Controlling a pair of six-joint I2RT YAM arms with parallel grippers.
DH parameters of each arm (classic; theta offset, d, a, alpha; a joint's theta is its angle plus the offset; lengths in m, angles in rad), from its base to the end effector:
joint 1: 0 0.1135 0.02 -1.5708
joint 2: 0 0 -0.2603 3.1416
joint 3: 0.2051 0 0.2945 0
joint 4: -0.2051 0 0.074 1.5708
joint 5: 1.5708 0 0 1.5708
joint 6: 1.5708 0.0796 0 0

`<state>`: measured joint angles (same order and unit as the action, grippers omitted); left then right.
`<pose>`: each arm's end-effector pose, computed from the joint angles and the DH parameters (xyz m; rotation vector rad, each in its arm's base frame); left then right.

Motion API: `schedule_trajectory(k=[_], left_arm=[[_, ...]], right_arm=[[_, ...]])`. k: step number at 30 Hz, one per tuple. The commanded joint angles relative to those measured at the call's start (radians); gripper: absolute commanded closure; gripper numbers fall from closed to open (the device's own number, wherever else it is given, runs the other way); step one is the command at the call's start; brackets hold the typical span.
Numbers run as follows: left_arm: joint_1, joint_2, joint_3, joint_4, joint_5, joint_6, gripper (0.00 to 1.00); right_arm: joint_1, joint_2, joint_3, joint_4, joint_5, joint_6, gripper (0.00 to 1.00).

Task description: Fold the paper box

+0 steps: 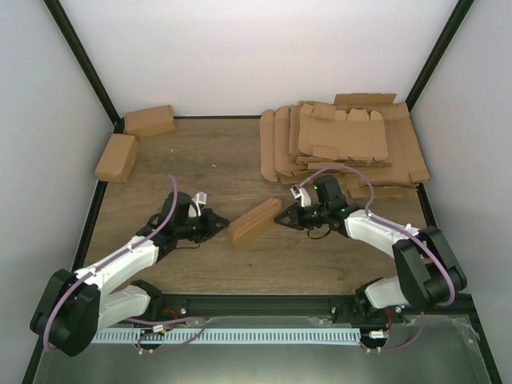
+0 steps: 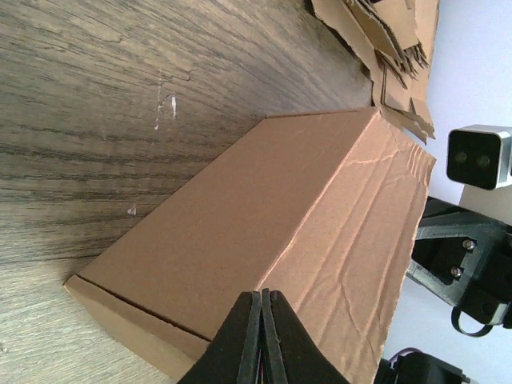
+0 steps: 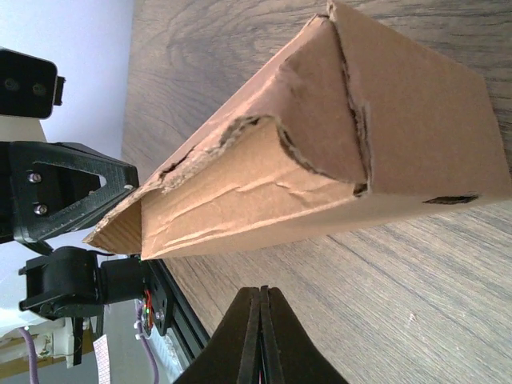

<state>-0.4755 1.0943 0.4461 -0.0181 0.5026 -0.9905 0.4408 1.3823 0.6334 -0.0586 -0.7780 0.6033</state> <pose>0.2311 -0.1621 0.1297 -0.3327 2.4793 -1.2805 0.2598 0.1843 0.1224 -0.2074 2.5299 1.3911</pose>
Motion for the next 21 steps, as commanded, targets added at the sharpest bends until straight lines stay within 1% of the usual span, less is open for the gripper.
schedule_trajectory(k=[1,5,8,14,21], left_arm=[[0.004,-0.001,0.001,0.032,0.009,0.023,0.96],[0.005,-0.037,0.057,-0.053,-0.019,0.051,0.96],[0.004,-0.068,0.104,-0.088,-0.016,0.06,0.96],[-0.003,-0.06,0.111,-0.027,0.109,0.009,0.96],[-0.046,-0.021,0.049,0.087,0.161,-0.036,0.96]], right_arm=[[-0.007,-0.012,0.022,0.03,-0.023,-0.001,0.99],[-0.008,-0.062,0.093,-0.042,0.01,-0.025,0.99],[-0.01,-0.061,0.148,-0.078,0.019,-0.037,0.99],[-0.021,0.01,0.224,-0.074,0.016,-0.022,0.99],[-0.033,0.114,0.261,-0.027,0.032,0.009,0.99]])
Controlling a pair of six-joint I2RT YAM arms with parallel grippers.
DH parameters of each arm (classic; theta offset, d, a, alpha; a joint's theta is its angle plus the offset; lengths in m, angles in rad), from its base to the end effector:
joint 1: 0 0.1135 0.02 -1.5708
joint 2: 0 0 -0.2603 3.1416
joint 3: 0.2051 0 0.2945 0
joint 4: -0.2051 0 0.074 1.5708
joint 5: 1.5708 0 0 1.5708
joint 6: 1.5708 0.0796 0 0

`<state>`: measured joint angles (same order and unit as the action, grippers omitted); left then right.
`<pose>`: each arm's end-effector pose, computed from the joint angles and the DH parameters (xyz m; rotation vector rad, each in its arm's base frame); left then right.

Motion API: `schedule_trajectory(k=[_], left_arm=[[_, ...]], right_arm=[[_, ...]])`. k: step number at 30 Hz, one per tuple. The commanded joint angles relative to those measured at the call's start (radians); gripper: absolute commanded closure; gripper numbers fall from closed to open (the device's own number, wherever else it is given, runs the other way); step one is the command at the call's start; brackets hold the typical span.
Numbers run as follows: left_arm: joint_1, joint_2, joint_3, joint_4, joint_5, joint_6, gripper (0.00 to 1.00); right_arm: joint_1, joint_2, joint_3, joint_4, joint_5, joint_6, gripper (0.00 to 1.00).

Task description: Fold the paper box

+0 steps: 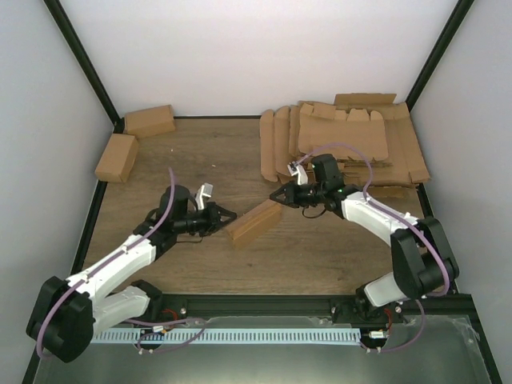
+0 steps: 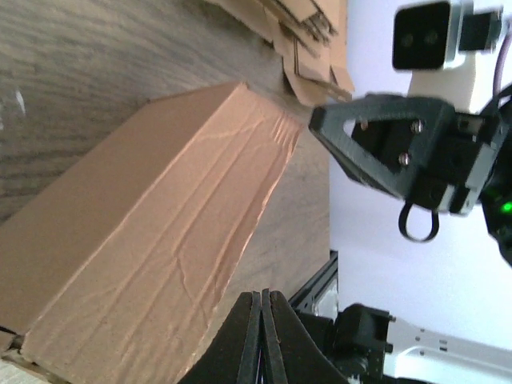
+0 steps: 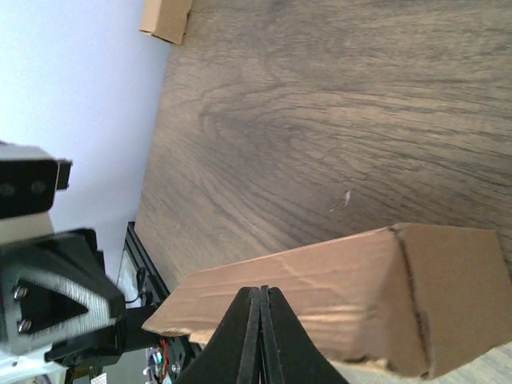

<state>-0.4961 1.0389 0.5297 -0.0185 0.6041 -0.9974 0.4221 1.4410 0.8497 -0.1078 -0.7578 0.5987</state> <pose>0.2331 -0.1776 0.1794 -0.1750 2.3779 -1.4528 0.3060 0.1974 0.1759 -0.2299 2.4116 1.3694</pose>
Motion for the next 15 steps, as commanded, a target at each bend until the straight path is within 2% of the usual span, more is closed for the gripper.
schedule_trajectory(k=[1,15], left_arm=[[-0.034,0.045,-0.035,0.088,0.059,-0.023,0.96],[-0.073,0.138,-0.149,0.147,0.032,0.011,0.96]], right_arm=[[-0.014,0.067,0.043,0.026,0.015,0.013,0.99],[-0.019,0.111,-0.114,0.126,0.039,0.031,0.99]])
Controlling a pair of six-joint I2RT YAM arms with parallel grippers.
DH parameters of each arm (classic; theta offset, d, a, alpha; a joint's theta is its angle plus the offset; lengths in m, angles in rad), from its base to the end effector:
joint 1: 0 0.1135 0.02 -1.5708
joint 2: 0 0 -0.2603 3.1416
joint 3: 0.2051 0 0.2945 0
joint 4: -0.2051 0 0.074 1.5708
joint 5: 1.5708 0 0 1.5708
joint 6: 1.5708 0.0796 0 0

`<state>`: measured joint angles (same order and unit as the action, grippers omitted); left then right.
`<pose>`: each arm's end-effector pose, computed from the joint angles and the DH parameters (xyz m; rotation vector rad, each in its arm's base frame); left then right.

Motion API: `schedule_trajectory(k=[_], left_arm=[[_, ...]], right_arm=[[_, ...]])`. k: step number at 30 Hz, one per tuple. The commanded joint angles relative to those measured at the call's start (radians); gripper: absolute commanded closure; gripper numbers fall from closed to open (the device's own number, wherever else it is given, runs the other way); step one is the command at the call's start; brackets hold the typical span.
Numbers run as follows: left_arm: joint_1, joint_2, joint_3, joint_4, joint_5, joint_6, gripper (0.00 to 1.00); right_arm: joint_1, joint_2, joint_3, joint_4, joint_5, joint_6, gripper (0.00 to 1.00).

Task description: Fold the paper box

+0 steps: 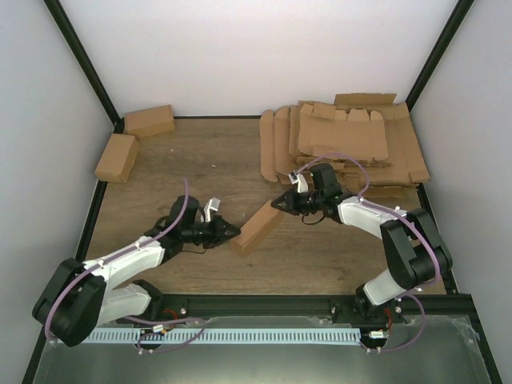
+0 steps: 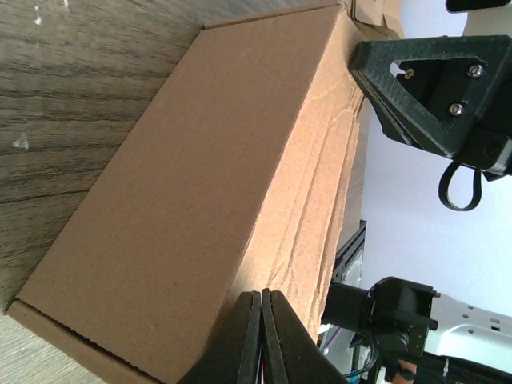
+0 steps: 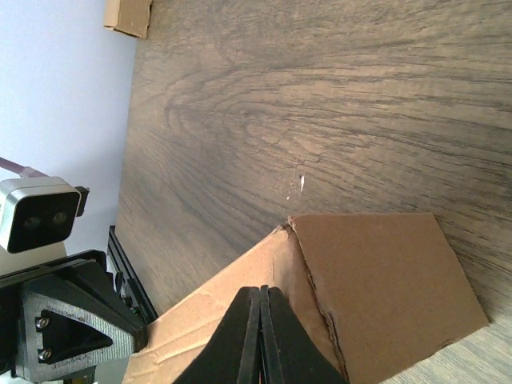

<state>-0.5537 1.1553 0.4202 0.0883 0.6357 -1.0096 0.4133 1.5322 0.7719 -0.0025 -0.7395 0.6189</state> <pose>0.2126 -0.1870 0.1196 -0.1665 2.5366 -1.4657 0.3047 0.1922 0.1266 -0.1528 2.4853 1.3464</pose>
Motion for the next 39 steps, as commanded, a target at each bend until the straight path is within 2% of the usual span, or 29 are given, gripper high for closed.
schedule_trajectory(k=[1,7,12,15,21,29,33,39], left_arm=[[-0.02,0.028,-0.047,0.046,-0.003,0.024,0.96],[-0.034,0.047,-0.039,0.041,-0.01,0.046,0.96],[-0.033,-0.011,0.082,-0.096,-0.029,0.101,0.96],[-0.035,-0.046,0.115,-0.108,0.01,0.093,0.96],[-0.072,-0.067,0.059,-0.011,0.085,0.015,0.96],[-0.138,-0.028,-0.063,0.148,0.078,-0.037,0.96],[-0.138,0.037,-0.104,0.172,0.063,-0.009,0.96],[-0.139,0.066,-0.098,0.135,0.046,0.032,0.96]], right_arm=[[-0.01,0.021,-0.043,0.025,0.02,0.011,0.99],[-0.011,0.017,-0.024,0.009,0.011,-0.002,0.99],[-0.01,-0.04,0.069,-0.069,0.003,-0.042,0.99],[-0.01,-0.058,0.101,-0.089,-0.034,-0.059,0.98],[-0.011,-0.002,0.145,-0.088,-0.07,-0.075,0.99],[-0.019,0.159,0.115,0.043,-0.164,-0.03,0.99],[-0.024,0.212,0.07,0.096,-0.186,-0.013,0.99],[-0.025,0.156,0.075,0.056,-0.168,-0.025,0.99]])
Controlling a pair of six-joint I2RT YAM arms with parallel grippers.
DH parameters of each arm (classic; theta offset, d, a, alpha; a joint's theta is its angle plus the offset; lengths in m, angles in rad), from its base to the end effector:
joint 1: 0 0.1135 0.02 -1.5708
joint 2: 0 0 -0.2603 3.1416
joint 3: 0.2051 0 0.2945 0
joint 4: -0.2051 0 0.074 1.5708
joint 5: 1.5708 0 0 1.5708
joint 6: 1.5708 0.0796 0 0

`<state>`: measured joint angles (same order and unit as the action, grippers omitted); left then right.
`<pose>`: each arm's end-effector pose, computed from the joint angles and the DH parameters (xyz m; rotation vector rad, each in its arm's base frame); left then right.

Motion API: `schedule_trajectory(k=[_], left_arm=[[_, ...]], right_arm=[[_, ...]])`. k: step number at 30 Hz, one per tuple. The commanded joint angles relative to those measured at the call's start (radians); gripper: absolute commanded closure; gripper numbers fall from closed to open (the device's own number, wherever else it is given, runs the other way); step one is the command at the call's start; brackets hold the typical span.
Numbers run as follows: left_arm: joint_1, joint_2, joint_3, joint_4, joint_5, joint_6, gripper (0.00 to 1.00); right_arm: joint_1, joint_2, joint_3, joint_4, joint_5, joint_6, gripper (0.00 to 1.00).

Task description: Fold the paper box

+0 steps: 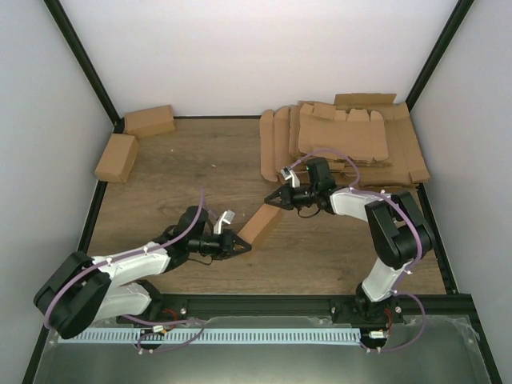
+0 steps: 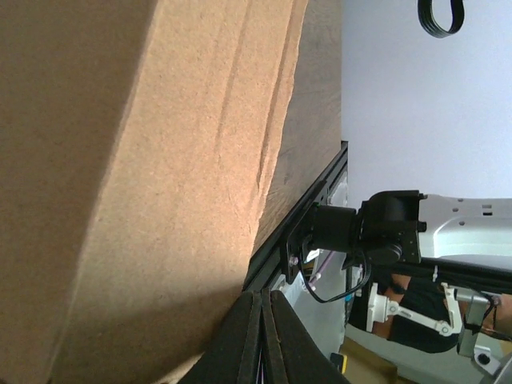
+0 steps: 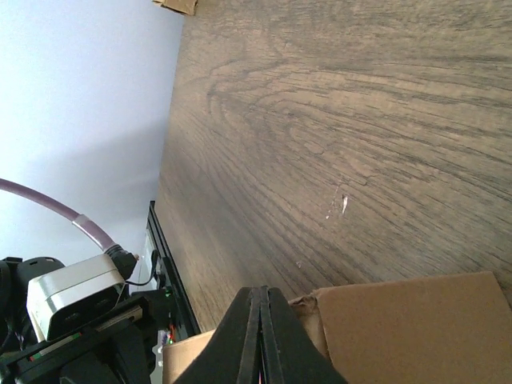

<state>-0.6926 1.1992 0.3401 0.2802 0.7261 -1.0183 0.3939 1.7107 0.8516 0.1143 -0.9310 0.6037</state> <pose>0.1748 -0.2137 0.1038 0.1015 2.5449 -1.6405 0.3258 0.2046 0.1097 -0.2734 2.4360 1.5579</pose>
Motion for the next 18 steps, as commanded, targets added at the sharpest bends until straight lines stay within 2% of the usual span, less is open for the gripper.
schedule_trajectory(k=[1,10,14,18], left_arm=[[0.0,0.018,-0.009,-0.069,-0.045,0.046,0.96],[0.007,-0.106,0.155,-0.243,-0.086,0.067,0.96],[0.011,-0.101,0.159,-0.235,-0.097,0.067,0.96],[0.011,-0.027,0.104,-0.161,-0.077,0.054,0.96]], right_arm=[[-0.005,-0.035,0.008,-0.077,0.023,-0.015,0.99],[-0.014,-0.086,0.122,-0.181,0.02,-0.059,0.99],[-0.032,-0.057,0.121,-0.17,-0.006,-0.07,0.99],[-0.034,-0.011,0.096,-0.154,-0.034,-0.082,0.99]])
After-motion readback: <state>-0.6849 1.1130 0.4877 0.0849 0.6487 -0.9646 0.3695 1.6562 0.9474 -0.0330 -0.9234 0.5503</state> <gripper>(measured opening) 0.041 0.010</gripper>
